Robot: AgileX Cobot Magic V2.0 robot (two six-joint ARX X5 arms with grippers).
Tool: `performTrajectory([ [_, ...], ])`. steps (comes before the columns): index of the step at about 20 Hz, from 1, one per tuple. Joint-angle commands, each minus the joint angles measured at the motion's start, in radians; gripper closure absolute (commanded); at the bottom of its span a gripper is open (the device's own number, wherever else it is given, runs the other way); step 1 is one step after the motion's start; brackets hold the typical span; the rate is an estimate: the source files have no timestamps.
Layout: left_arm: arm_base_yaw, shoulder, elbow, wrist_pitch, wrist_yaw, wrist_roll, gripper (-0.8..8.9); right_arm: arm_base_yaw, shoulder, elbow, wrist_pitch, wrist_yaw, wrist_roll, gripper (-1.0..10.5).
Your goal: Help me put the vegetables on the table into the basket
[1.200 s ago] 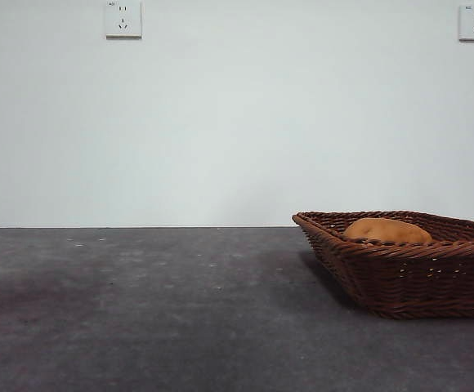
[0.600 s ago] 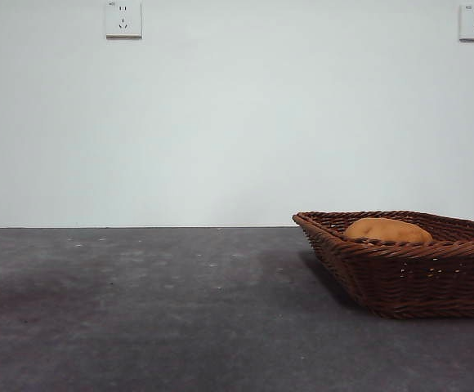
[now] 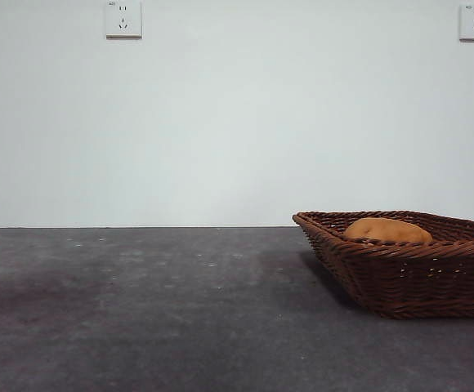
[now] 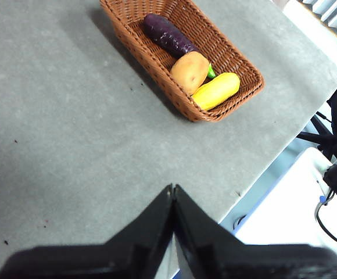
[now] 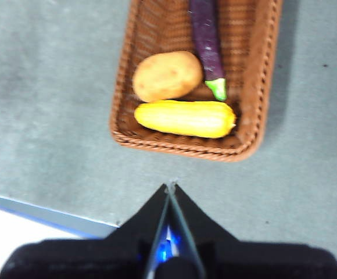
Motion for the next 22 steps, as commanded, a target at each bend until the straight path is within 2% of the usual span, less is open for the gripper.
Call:
performTrajectory([
  [1,0.003,0.004,0.0,0.006,-0.002,0.016,8.18,0.001,0.017,0.0,0.02,0.016,-0.008,9.5],
  [6,0.002,0.003,0.025,0.014,0.002,0.028,8.17,0.001,0.076,0.0,0.025,0.024,-0.008,9.5],
  [11,0.003,-0.02,0.034,0.245,-0.005,0.058,8.18,0.001,0.135,0.0,0.051,0.025,-0.008,9.5],
  [13,-0.002,-0.05,0.034,0.305,-0.087,0.089,8.18,0.001,0.152,0.0,0.1,0.025,-0.008,9.5],
  [14,0.011,-0.076,0.034,0.319,-0.178,0.132,8.17,0.001,0.158,0.0,0.133,0.025,-0.008,9.5],
  [16,0.068,-0.123,0.031,0.338,-0.313,0.211,8.18,0.001,0.167,0.0,0.204,0.026,-0.008,9.5],
  [20,0.259,-0.231,-0.025,0.36,-0.319,0.282,8.18,0.001,0.178,0.0,0.357,0.061,-0.008,9.5],
  [22,0.327,-0.281,-0.098,0.42,-0.318,0.319,8.18,0.001,0.182,0.0,0.426,0.066,-0.008,9.5],
])
